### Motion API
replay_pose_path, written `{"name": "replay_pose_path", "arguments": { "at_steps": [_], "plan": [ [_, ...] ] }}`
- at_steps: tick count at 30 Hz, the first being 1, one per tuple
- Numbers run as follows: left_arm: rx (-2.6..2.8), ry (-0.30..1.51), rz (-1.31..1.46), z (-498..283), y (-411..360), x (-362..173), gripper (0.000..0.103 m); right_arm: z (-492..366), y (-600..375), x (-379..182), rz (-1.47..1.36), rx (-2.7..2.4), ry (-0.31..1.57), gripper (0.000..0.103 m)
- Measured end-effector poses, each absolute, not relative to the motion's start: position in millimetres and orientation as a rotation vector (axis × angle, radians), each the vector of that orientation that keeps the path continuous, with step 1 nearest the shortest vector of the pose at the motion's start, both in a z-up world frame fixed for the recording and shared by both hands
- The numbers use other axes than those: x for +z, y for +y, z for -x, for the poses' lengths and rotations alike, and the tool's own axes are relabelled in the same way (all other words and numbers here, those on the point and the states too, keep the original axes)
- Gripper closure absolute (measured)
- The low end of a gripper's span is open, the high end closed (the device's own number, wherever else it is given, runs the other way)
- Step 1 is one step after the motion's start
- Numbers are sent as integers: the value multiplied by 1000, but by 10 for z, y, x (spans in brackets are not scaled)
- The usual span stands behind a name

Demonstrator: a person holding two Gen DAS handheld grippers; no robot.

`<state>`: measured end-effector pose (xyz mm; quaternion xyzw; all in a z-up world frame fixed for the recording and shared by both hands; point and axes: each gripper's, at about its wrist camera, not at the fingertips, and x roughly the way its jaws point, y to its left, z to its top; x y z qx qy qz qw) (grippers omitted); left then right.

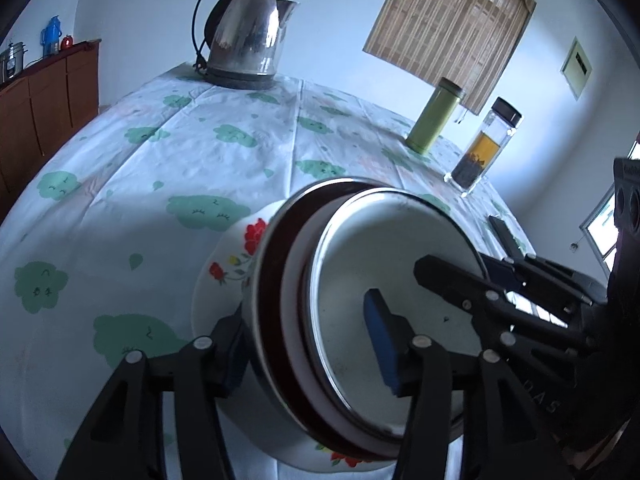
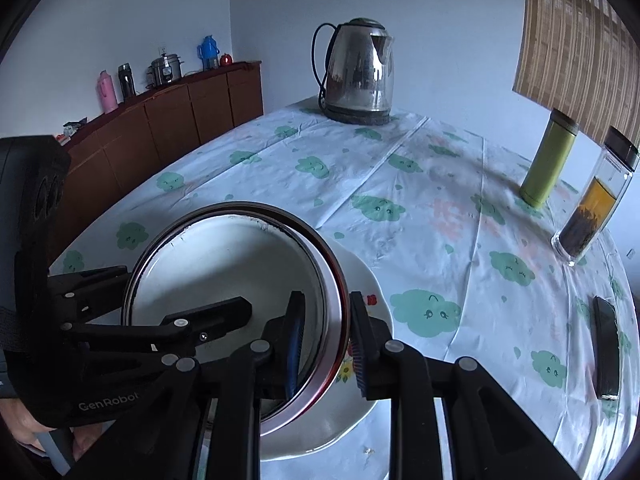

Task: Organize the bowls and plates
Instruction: 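Carry the bowl stack with both tools over the red-flower plate stack, then lower the bowl stack onto the plates and open both tools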

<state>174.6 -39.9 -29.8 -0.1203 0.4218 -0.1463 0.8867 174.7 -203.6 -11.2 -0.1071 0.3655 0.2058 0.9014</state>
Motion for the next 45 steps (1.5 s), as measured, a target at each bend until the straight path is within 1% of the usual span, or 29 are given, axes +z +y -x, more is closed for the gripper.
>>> {"name": "replay_pose_path", "arguments": {
  "at_steps": [6,8,10,12,16,17,21,23,26,27,29,31,34,38,40,45],
  "plan": [
    [-311,860,251,-1740,-382,-282,50,-1748,-2095,-131,174,447,723,78],
    [-314,838,259,-1714,-354,-245,43,-1765,-2112,-145,147,462,719,78],
    [-319,811,267,-1694,-330,-208,40,-1769,-2143,-153,114,488,709,74],
    [-318,799,260,-1690,-335,-191,40,-1762,-2162,-155,104,503,701,71],
    [-316,804,258,-1716,-327,-207,40,-1752,-2167,-168,118,503,688,68],
    [-311,800,257,-1717,-323,-205,38,-1754,-2181,-171,112,504,687,65],
    [-295,763,249,-1682,-307,-162,27,-1720,-2240,-148,123,481,658,55],
    [-288,733,247,-1650,-297,-123,20,-1682,-2276,-101,121,482,628,54],
    [-255,671,219,-1585,-298,-47,12,-1602,-2335,-8,107,472,564,50],
    [-231,642,198,-1555,-305,-15,11,-1561,-2354,29,105,463,527,48],
    [-185,577,146,-1485,-327,54,5,-1472,-2360,84,129,426,454,44],
    [-144,522,112,-1432,-335,105,1,-1402,-2356,118,142,402,404,44],
    [-96,469,53,-1391,-358,154,0,-1334,-2384,167,133,369,347,40],
    [-87,474,9,-1423,-400,132,0,-1251,-2435,208,124,340,281,37],
    [-81,474,2,-1424,-405,126,0,-1255,-2440,217,126,332,275,36],
    [-79,467,24,-1408,-374,130,0,-1287,-2502,193,111,307,272,36]
  ]
}}
